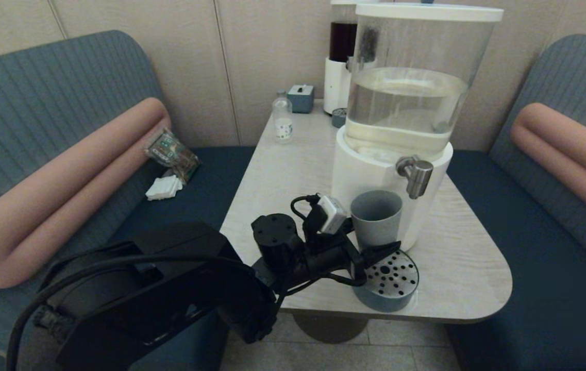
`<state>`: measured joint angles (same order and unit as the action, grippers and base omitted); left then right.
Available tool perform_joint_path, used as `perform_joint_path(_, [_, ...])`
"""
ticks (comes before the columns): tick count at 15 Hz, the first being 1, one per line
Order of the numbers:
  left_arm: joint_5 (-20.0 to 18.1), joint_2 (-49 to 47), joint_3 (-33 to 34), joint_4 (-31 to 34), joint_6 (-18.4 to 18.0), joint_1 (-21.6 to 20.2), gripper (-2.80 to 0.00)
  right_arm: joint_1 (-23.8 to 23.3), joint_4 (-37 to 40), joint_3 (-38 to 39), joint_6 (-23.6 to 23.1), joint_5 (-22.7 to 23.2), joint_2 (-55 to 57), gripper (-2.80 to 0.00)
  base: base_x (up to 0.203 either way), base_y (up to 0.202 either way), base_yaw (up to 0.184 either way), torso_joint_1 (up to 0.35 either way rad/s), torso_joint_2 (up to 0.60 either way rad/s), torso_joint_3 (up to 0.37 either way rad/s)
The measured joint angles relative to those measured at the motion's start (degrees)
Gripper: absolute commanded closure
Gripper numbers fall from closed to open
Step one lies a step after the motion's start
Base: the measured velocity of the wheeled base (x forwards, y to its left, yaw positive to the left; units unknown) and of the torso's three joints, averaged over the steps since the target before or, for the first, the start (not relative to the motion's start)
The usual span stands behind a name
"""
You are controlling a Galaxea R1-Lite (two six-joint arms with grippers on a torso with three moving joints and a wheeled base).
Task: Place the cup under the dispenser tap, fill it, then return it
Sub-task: Place it under the water dispenser
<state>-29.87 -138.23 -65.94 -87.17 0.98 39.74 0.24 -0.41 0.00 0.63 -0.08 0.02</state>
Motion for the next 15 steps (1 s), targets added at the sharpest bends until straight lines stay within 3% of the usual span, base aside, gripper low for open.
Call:
perform_joint_path(14, [-0.11,-10.31,-11.44,-0.21,1.22,1.4,0.0,0.0,0.0,0.0,0.0,-0.02,0.0,0.0,0.0,0.0,0.0,0.0,0.0,0.0])
perform_joint_path(15, [-0.19,-10.68,-11.91,-0.23,1.2,1.4,-2.8,-0.02,0.0,0.0,0.0,-0.02,0.0,0.0,0.0,0.0,0.0,0.0,0.0,0.0])
